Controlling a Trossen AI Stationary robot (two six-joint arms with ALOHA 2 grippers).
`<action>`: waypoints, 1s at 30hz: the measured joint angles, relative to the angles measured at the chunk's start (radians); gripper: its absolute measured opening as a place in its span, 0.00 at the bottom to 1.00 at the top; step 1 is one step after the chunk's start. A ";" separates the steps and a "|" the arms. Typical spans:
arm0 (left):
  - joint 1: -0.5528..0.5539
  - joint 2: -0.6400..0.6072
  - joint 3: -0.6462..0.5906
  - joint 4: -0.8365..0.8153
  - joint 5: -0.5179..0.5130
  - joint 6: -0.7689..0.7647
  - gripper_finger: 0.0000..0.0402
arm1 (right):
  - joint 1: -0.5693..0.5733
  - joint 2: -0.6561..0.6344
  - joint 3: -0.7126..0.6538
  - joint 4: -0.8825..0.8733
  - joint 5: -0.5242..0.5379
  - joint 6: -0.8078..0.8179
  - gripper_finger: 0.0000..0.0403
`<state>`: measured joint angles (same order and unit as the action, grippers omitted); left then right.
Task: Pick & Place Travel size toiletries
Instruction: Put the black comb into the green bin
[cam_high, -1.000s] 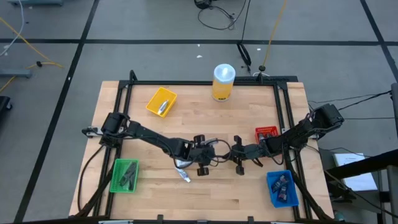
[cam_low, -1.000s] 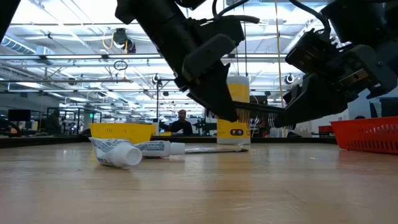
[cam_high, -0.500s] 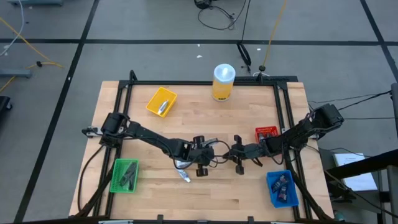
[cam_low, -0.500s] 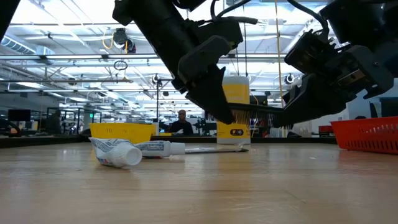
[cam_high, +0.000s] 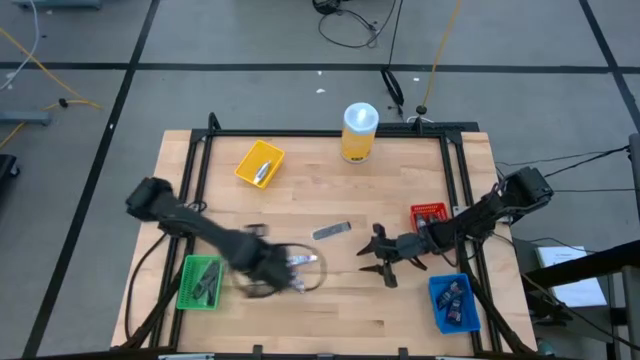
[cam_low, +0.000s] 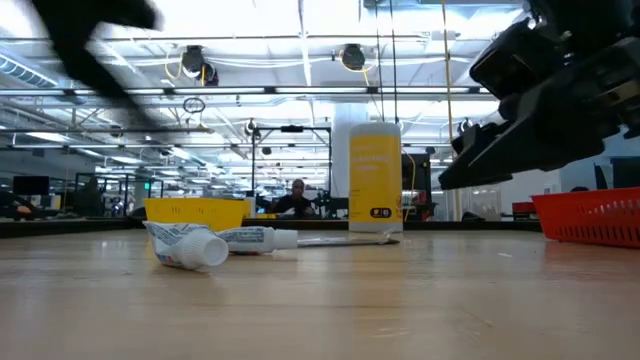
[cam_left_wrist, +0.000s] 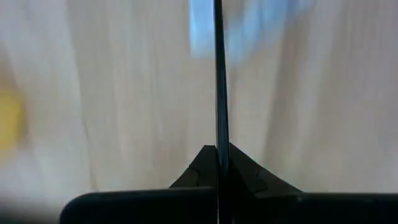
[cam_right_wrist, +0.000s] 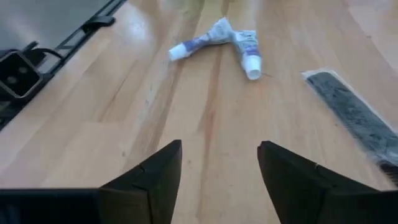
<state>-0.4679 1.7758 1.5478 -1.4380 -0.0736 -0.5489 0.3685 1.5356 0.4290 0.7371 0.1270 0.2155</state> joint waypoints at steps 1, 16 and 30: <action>-0.025 -0.020 0.001 -0.066 0.047 -0.032 0.01 | 0.004 0.000 0.000 0.000 -0.001 0.000 0.52; -0.340 -0.122 -0.093 -0.135 0.490 -0.090 0.01 | 0.027 0.000 0.000 0.041 -0.001 -0.026 0.52; -0.427 -0.198 -0.362 -0.132 0.485 0.014 0.01 | 0.026 0.000 0.000 0.098 0.001 -0.038 0.51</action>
<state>-0.8947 1.5777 1.1862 -1.5696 0.4112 -0.5345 0.3946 1.5356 0.4293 0.8353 0.1277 0.1780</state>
